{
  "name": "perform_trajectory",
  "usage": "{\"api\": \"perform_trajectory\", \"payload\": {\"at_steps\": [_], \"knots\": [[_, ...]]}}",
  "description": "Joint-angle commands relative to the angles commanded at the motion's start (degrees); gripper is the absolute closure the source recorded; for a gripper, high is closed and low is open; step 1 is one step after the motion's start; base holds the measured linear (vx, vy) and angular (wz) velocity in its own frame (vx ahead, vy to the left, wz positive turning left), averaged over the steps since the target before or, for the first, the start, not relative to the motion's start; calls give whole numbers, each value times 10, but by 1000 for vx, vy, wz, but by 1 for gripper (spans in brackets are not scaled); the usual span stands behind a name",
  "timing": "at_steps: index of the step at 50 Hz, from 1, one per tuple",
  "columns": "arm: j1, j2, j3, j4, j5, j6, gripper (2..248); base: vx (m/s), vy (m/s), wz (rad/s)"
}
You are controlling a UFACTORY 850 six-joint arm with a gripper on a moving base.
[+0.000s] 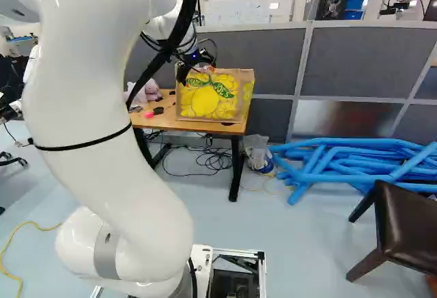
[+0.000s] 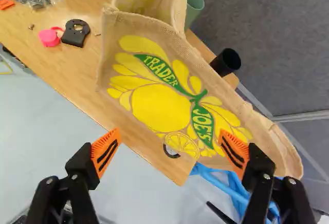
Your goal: Pick up the bag on the ground and place it on the table
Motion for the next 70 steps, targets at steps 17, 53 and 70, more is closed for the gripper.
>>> {"api": "perform_trajectory", "payload": {"at_steps": [17, 53, 70], "knots": [[-6, 51, 128, -5, 136, 71, 3, 0, 0, 0], [-17, 148, 368, -15, 391, 205, 3, 0, 0, 0], [-21, 182, 454, -18, 482, 253, 3, 0, 0, 0]]}}
